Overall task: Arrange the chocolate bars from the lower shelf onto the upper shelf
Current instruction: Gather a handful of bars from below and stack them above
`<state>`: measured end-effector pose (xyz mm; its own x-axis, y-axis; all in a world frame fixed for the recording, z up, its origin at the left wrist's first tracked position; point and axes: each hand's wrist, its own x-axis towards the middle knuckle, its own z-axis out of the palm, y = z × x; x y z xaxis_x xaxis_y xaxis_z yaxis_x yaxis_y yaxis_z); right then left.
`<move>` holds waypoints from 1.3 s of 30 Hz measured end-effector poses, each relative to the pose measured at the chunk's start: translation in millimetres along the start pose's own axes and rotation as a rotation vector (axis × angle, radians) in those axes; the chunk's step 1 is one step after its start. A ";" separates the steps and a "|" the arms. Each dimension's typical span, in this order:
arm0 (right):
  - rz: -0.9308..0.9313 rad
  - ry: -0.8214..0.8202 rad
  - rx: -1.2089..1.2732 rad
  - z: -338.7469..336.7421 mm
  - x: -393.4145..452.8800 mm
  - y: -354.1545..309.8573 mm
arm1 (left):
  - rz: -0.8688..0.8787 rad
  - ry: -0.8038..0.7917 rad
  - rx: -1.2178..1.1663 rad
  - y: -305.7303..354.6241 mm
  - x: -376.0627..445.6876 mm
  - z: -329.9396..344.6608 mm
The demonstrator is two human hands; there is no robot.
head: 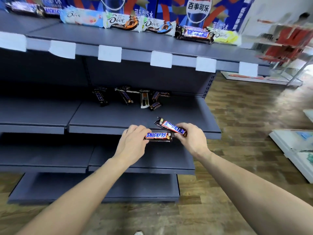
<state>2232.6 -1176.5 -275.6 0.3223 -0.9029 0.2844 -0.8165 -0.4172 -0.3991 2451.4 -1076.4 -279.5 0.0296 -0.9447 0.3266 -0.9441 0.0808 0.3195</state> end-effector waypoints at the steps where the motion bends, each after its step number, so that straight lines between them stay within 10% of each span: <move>1: -0.028 0.017 -0.004 -11.8 -9.4 -2.2 | 0.023 0.008 0.009 7.6 -7.2 -9.2; 18: -0.264 0.305 -0.140 -219.1 7.4 -47.9 | 0.377 0.419 0.089 99.2 26.6 -159.7; 39: -0.223 0.264 -0.172 -233.9 167.2 -25.1 | 0.453 0.517 0.186 78.9 198.5 -192.0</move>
<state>2195.0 -1292.7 -14.2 0.3855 -0.7248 0.5710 -0.8156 -0.5570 -0.1564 2445.9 -1196.5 -18.6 -0.2706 -0.5556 0.7862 -0.9393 0.3311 -0.0893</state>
